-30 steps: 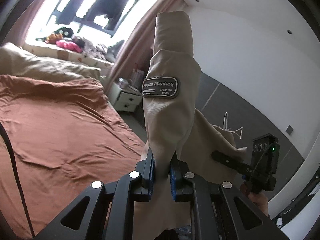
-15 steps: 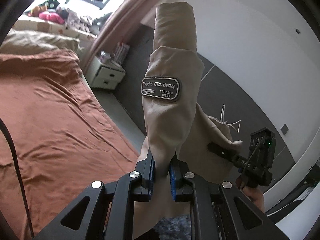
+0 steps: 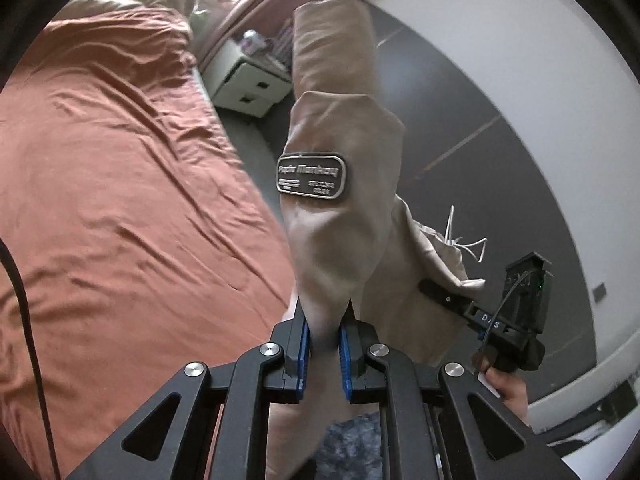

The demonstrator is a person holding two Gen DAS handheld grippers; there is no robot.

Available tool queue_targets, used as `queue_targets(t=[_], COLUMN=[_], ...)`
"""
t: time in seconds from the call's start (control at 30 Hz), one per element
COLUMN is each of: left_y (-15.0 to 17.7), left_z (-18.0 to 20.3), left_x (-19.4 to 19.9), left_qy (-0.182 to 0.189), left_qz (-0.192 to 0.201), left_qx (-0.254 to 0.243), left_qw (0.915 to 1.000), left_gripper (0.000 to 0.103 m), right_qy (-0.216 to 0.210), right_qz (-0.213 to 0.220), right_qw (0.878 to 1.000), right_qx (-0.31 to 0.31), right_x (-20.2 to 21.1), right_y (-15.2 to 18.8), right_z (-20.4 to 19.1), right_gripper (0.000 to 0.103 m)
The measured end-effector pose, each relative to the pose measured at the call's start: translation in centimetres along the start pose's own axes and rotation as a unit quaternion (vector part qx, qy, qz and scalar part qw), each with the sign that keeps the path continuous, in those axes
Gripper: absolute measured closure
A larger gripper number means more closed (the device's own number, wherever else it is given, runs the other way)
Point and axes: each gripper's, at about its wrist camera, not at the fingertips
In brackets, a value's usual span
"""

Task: Fold large clothes
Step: 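Lift the folded jacket off the bed with both tools and carry it, then lower the folded jacket onto the bed corner and open both tools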

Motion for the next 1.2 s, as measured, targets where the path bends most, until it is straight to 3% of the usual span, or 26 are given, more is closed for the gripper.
queue_targets(t=[0.2,0.27,0.33,0.4,0.5,0.57,0.67,0.93,1.1,1.2], left_y=[-2.2,-3.1,-3.6,-3.3,-1.9,-0.7,1.4,4.8,6.7,7.7], left_z=[-4.5,-6.3,-7.7,-9.1,-10.4,-10.6,-10.8,-10.9,-9.8,-9.4], left_x=[-3.9,-6.0,-7.8,-8.9,-9.2,-8.9,-8.8,-10.4,-10.2,-10.7], left_qy=[-0.042,-0.081,-0.117,-0.129,-0.117,-0.127,-0.133,-0.124,-0.112,-0.108], left_qz=[-0.022,-0.050,-0.071,-0.088,-0.102,-0.104,-0.113,-0.154,-0.158,-0.167], left_qx=[0.018,0.024,0.015,0.020,0.037,0.038,0.039,0.052,0.038,0.034], left_qw=[0.9987,0.9952,0.9905,0.9876,0.9872,0.9857,0.9839,0.9790,0.9803,0.9794], left_gripper=[0.089,0.086,0.084,0.081,0.075,0.062,0.058,0.058,0.058,0.058], right_qy=[0.059,0.096,0.149,0.167,0.166,0.171,0.182,0.173,0.181,0.187], right_qz=[-0.045,-0.053,-0.047,-0.038,-0.033,-0.033,-0.038,-0.025,-0.010,-0.018], right_qw=[0.997,0.994,0.987,0.984,0.983,0.981,0.980,0.973,0.967,0.966], right_qx=[-0.014,-0.017,-0.030,-0.041,-0.076,-0.082,-0.074,-0.152,-0.180,-0.179], right_x=[-6.2,-8.0,-9.1,-9.1,-7.6,-6.0,-3.7,1.9,4.0,2.6], right_y=[-2.8,-3.5,-4.0,-4.6,-4.3,-2.7,0.9,9.0,11.7,12.3], right_z=[-3.1,-3.8,-4.3,-5.1,-5.6,-6.0,-6.2,-3.8,-2.0,-1.6], right_gripper=[0.088,0.076,0.040,0.033,0.033,0.033,0.033,0.033,0.033,0.036])
Point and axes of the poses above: each gripper's, at about its wrist camera, not at the fingertips, and x roughly against the way its jaws point, z to its right, y to its underside, and after that the axes turned 2 degrees about -x, right-handed
